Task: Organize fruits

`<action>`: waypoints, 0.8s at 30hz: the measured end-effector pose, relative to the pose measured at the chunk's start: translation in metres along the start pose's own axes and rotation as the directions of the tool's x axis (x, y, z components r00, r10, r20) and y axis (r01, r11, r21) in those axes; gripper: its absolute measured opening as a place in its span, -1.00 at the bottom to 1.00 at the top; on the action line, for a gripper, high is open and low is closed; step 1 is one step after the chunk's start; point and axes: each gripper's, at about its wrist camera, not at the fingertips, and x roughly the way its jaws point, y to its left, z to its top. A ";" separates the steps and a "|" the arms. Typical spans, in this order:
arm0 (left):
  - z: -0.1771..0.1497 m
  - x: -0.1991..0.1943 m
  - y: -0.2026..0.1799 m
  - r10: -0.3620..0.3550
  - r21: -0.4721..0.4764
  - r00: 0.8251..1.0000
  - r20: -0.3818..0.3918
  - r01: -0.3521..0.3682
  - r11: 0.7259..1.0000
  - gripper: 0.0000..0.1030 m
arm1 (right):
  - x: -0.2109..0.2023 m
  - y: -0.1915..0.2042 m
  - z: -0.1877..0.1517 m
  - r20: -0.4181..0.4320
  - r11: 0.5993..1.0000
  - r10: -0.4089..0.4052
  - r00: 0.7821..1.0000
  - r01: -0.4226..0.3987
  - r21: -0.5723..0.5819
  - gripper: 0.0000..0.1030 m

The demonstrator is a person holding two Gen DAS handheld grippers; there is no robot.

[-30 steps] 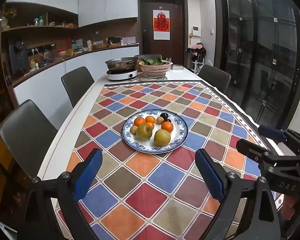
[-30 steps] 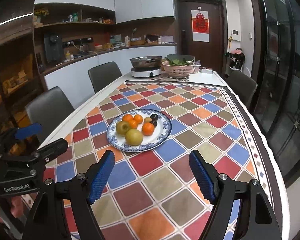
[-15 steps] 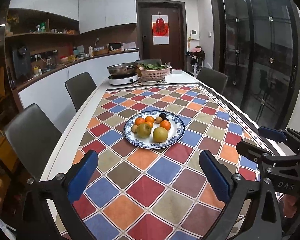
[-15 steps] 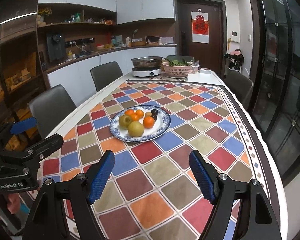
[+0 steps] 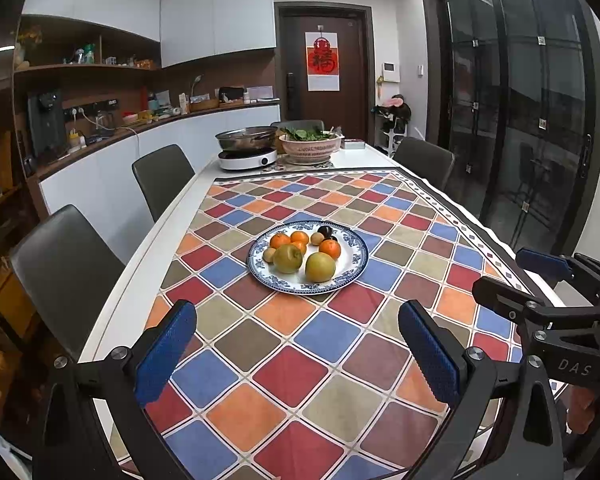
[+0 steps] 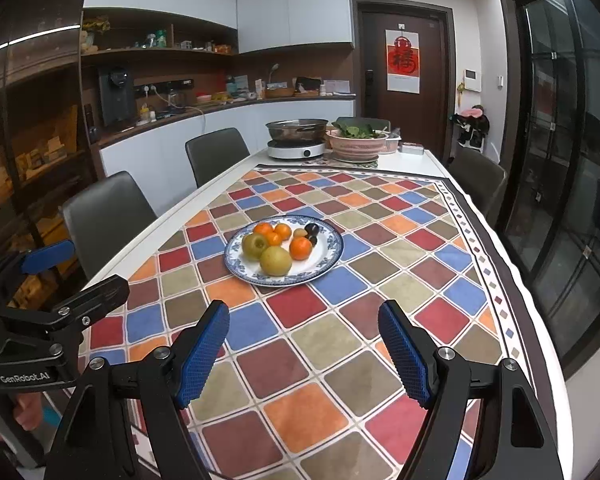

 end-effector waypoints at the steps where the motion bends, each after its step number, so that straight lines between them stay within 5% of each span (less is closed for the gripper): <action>1: 0.000 -0.001 -0.001 -0.001 0.002 1.000 0.002 0.001 1.000 1.00 | -0.001 0.001 -0.001 -0.001 1.000 0.001 1.000 -0.001 0.000 0.50; 24: -0.003 -0.004 -0.003 -0.008 0.006 1.000 0.001 0.008 1.000 1.00 | -0.002 0.006 -0.004 -0.008 1.000 0.008 1.000 -0.008 -0.002 0.50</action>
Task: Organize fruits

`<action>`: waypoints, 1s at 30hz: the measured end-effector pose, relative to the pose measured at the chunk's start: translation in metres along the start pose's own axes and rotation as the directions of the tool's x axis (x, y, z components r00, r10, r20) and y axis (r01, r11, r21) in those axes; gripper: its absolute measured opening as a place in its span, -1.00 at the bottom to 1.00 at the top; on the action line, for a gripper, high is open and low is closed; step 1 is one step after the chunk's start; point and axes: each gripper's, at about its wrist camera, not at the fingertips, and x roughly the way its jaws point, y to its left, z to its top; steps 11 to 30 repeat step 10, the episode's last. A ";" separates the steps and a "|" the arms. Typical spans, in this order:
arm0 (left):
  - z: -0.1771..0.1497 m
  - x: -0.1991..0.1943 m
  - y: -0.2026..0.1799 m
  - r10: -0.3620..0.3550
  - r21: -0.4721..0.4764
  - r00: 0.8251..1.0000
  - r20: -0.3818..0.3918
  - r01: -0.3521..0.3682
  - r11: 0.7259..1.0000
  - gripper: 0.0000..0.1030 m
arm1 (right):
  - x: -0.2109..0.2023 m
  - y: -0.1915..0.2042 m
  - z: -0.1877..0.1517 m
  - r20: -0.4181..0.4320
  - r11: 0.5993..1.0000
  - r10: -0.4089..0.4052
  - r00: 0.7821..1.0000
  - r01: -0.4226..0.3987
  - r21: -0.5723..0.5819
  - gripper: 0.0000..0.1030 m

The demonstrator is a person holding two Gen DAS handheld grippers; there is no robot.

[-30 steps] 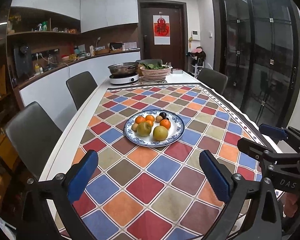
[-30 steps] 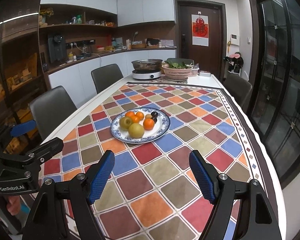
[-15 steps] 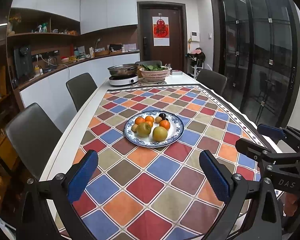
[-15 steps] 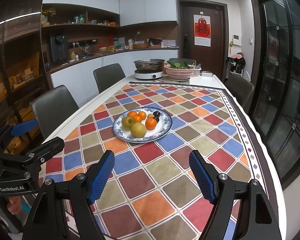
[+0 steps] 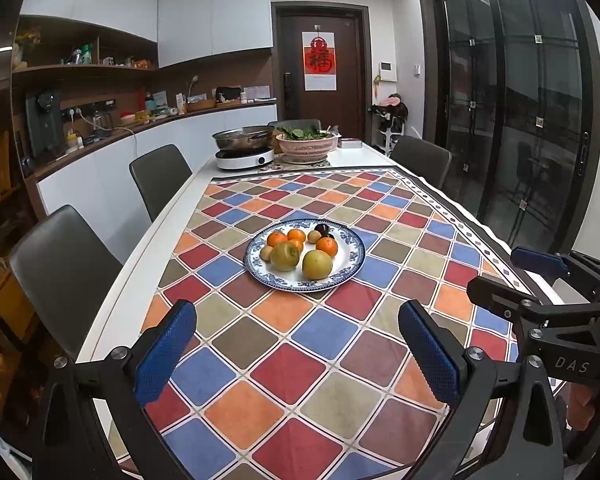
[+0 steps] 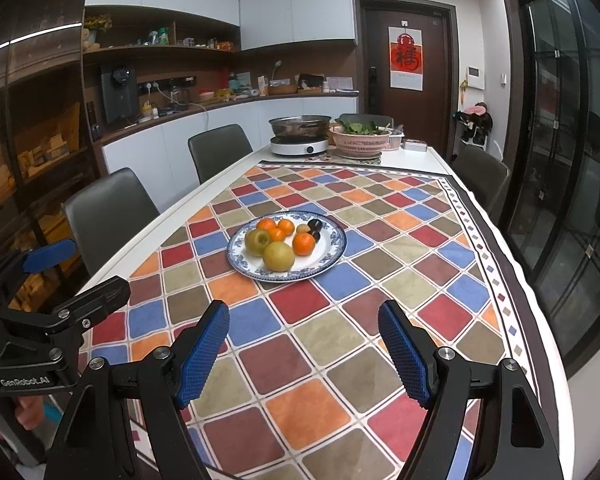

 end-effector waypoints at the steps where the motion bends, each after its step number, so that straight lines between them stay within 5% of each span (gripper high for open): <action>1: 0.000 0.000 0.000 0.000 0.001 1.000 0.002 0.000 1.000 1.00 | 0.001 0.000 -0.001 -0.002 1.000 0.002 1.000 -0.002 -0.001 0.50; 30: -0.002 0.000 0.000 0.000 -0.005 1.000 -0.006 0.000 1.000 1.00 | 0.003 0.000 -0.004 -0.010 1.000 0.004 1.000 -0.004 -0.005 0.50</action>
